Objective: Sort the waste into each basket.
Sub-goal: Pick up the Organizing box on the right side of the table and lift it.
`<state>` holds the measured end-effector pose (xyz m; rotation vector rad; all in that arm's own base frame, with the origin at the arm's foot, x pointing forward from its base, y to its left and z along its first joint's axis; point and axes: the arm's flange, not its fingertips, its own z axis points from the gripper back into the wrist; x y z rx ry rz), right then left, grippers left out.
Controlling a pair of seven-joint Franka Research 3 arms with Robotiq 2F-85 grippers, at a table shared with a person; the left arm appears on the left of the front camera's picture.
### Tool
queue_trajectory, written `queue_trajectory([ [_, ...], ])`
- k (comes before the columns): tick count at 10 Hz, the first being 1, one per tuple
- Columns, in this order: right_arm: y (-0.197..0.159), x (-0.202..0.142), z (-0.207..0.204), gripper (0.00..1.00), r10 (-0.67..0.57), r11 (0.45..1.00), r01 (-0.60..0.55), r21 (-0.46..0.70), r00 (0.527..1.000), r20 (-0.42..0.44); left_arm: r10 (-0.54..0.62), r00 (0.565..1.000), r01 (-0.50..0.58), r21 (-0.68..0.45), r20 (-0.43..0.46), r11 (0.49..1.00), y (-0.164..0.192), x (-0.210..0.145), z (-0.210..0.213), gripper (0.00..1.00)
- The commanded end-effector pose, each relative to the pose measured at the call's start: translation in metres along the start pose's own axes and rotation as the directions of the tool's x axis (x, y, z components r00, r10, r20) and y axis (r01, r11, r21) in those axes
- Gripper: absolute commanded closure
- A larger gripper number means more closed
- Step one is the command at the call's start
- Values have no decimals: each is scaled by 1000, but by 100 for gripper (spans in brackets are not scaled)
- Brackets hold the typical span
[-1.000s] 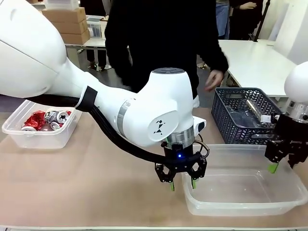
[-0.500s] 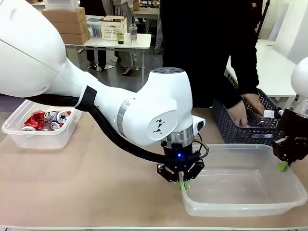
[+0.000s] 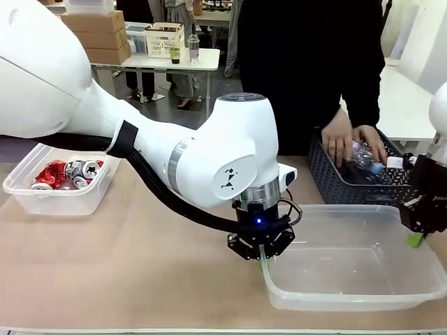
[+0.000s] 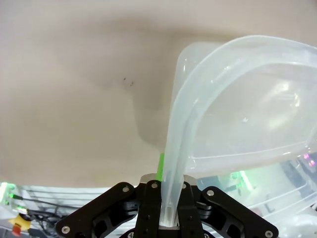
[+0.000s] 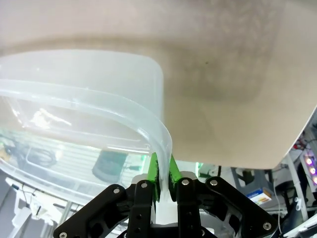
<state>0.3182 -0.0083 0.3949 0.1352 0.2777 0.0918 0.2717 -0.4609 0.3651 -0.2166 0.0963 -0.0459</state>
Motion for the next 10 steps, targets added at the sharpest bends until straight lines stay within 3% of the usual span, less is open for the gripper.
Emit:
queue_trajectory([
  [1,16,-102,-67,100,-47,997,46,-59,999,-13,-40,999,40,-4,14,999,28,11,49,100],
  [3,45,-104,-7,100,-64,994,59,-88,996,-63,-24,999,24,-5,47,1000,71,29,101,100],
  [5,100,-84,65,100,-29,993,30,-113,1000,8,-4,998,5,-16,65,1000,129,38,143,100],
  [8,170,-19,118,100,4,994,-2,-112,1000,21,77,994,-76,-21,81,997,211,42,178,100],
  [10,197,24,135,100,4,994,-7,-107,1000,-26,126,987,-123,-35,99,992,244,48,185,100],
])
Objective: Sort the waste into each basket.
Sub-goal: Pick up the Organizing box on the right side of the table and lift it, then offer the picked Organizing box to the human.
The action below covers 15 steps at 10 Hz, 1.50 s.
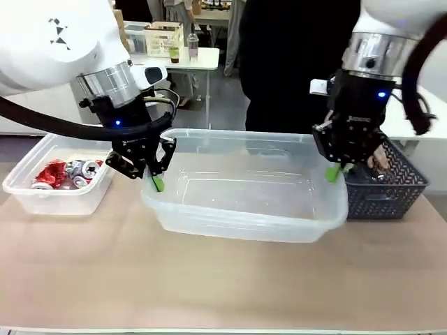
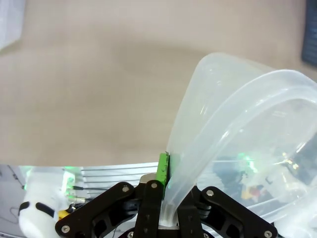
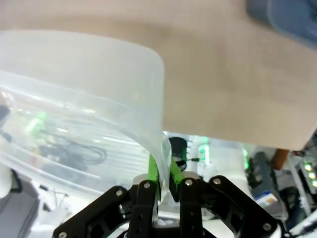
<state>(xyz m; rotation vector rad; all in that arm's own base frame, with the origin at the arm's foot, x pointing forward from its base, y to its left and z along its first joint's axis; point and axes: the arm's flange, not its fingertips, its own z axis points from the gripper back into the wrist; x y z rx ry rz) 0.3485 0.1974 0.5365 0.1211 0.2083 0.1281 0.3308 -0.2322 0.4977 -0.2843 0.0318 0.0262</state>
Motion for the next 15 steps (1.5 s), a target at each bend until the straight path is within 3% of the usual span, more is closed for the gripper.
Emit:
queue_trajectory([
  [1,-13,34,19,100,-38,994,26,-103,993,-116,65,997,-66,31,40,997,56,24,6,100],
  [3,4,69,18,100,-14,993,-3,-116,990,-144,99,994,-101,34,42,994,61,48,0,100],
  [5,-1,87,5,100,-1,992,-17,-126,991,-137,128,992,-128,17,-11,992,50,75,-14,100],
  [6,28,82,1,100,11,1000,-12,-9,995,-95,69,998,-69,-6,2,998,35,37,-7,100],
  [15,28,82,1,100,11,1000,-12,-9,995,-95,69,998,-69,-6,2,998,35,37,-7,100],
])
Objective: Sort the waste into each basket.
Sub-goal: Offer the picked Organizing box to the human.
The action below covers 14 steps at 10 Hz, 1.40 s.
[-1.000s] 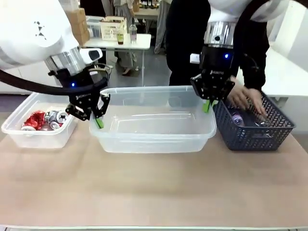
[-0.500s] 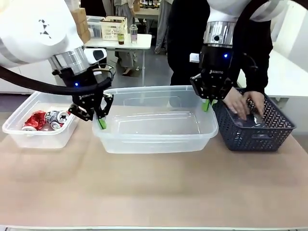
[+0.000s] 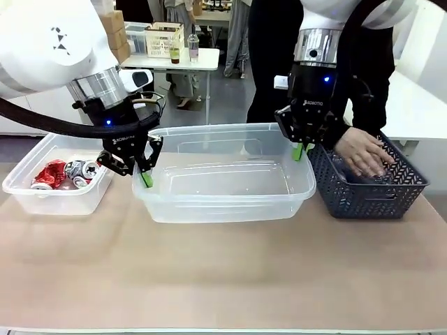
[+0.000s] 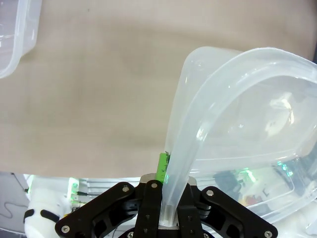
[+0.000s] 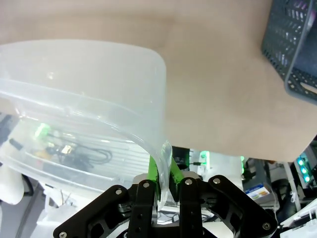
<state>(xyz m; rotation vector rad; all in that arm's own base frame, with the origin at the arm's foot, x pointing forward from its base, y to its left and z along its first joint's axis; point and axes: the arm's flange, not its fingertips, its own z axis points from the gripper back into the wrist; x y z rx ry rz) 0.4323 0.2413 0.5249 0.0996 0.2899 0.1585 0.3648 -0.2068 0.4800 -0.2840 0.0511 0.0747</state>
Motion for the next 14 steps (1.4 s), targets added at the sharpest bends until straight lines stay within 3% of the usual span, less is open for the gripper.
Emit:
queue_trajectory([
  [1,-3,-8,-2,100,-11,1000,11,10,1000,-11,18,1000,-18,-6,14,1000,7,2,2,100],
  [14,-3,-8,-2,100,-11,1000,11,10,1000,-11,18,1000,-18,-6,14,1000,7,2,2,100],
])
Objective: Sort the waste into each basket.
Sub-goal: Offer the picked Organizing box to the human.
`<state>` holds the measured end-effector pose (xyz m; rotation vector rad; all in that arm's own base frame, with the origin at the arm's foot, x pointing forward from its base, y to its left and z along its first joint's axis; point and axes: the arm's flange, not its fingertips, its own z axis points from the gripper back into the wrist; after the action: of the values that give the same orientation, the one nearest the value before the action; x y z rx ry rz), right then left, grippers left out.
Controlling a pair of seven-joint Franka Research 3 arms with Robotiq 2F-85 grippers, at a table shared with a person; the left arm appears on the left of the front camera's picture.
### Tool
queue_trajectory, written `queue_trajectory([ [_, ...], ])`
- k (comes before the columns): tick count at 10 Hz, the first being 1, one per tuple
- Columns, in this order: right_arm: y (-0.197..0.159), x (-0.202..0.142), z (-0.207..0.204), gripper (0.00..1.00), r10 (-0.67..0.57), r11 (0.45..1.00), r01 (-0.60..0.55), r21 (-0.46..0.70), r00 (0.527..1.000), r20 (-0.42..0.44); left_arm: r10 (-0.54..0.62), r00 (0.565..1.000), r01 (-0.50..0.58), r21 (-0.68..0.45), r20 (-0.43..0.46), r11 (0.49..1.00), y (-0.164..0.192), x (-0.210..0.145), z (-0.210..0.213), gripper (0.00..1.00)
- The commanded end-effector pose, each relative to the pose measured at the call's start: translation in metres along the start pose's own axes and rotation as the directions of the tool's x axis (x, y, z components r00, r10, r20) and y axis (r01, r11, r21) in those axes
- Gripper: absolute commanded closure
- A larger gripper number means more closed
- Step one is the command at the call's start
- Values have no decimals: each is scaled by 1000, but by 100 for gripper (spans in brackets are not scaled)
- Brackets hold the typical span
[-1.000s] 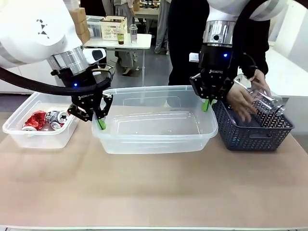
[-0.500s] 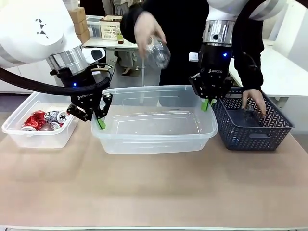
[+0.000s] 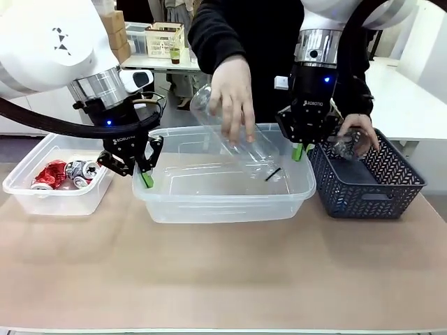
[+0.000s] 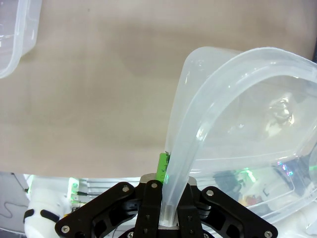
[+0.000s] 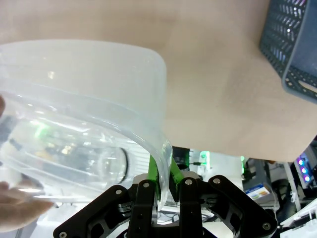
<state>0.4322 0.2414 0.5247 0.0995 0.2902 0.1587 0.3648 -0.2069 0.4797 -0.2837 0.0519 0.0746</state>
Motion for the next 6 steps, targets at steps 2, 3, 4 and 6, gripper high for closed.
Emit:
queue_trajectory([
  [2,-4,-8,-2,100,-11,1000,12,10,1000,-10,18,1000,-18,-6,15,1000,7,2,2,100],
  [3,-4,-8,-2,100,-11,1000,12,10,1000,-10,18,1000,-18,-6,15,1000,7,2,2,100],
  [4,-4,-8,-2,100,-11,1000,12,10,1000,-10,18,1000,-18,-6,15,1000,7,2,2,100],
  [6,-4,-8,-2,100,-11,1000,12,10,1000,-10,18,1000,-18,-6,15,1000,7,2,2,100],
])
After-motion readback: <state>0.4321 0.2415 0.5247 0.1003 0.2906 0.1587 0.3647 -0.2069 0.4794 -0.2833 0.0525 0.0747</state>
